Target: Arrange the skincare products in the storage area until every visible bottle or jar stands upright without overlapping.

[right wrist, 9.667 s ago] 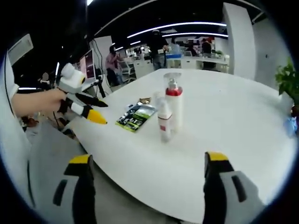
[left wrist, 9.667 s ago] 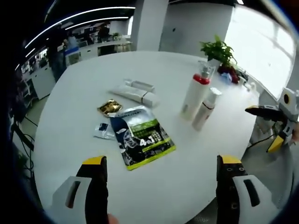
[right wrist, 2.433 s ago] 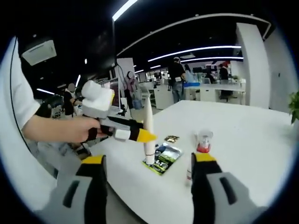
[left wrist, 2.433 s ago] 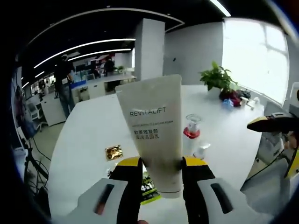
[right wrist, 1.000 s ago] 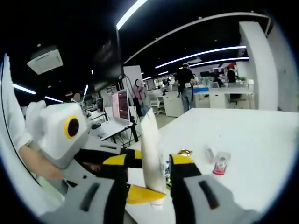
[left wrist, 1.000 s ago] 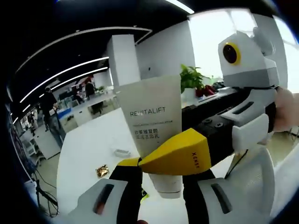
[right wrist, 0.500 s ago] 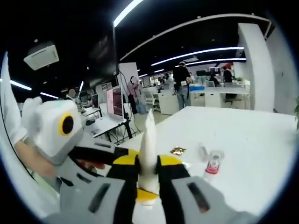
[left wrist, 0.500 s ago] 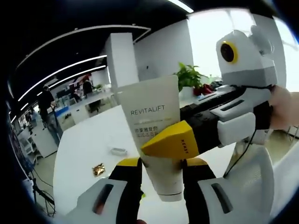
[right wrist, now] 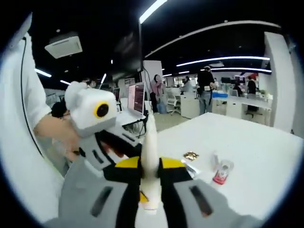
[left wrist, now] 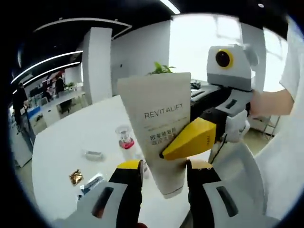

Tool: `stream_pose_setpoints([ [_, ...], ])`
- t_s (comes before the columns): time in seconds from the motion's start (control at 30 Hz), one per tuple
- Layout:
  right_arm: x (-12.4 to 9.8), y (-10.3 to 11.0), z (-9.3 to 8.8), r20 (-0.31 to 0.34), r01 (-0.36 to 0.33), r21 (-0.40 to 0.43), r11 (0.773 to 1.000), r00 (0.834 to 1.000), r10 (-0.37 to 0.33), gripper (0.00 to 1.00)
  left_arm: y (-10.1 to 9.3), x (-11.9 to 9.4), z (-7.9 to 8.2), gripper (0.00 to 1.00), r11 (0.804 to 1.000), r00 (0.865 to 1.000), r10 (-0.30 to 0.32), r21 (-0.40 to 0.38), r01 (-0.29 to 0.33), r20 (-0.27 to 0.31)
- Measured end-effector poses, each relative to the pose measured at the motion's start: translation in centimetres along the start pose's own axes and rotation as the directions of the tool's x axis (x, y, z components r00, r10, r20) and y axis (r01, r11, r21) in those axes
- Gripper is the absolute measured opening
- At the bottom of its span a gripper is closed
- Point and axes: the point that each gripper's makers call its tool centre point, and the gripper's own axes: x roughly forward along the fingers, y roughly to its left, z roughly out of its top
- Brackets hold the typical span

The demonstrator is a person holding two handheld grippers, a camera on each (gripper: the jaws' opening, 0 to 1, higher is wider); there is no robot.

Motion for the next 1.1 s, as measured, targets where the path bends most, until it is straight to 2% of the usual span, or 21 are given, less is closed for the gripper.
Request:
stream_pose_setpoints([
  [0.1, 0.0, 0.7, 0.3, 0.017, -0.069, 0.000, 0.998, 0.997, 0.069, 0.14, -0.4, -0.2, -0.4, 0.34, 0.995, 0.996, -0.079, 0.062, 0.081, -0.037],
  [0.2, -0.1, 1.8, 0.6, 0.025, -0.157, -0.007, 0.988, 0.987, 0.158, 0.14, -1.1, -0.2, -0.6, 0.35, 0.986, 0.988, -0.151, 0.064, 0.153, -0.046],
  [0.3, -0.2, 2.6, 0.6, 0.003, -0.231, -0.025, 0.973, 0.973, 0.232, 0.14, -2.2, -0.3, -0.6, 0.33, 0.967, 0.970, -0.237, 0.080, 0.241, -0.055],
  [0.4, -0.3, 2.5, 0.6, 0.004, -0.256, -0.014, 0.967, 0.967, 0.256, 0.14, -3.3, -0.6, -0.6, 0.23, 0.945, 0.953, -0.295, 0.127, 0.303, -0.075],
  [0.73, -0.3, 3.1, -0.3, -0.037, -0.309, -0.029, 0.951, 0.951, 0.308, 0.14, -3.5, -0.7, -1.5, 0.18, 0.919, 0.935, -0.325, 0.184, 0.348, -0.144],
  [0.97, 0.6, 2.4, -1.8, -0.073, -0.282, -0.022, 0.959, 0.957, 0.280, 0.16, -2.4, 0.2, -2.8, 0.17, 0.919, 0.933, -0.312, 0.192, 0.345, -0.181],
  [1.1, 0.9, 2.0, -2.7, -0.091, -0.262, -0.015, 0.965, 0.961, 0.260, 0.17, -1.9, 0.7, -3.7, 0.16, 0.920, 0.929, -0.319, 0.172, 0.351, -0.189],
])
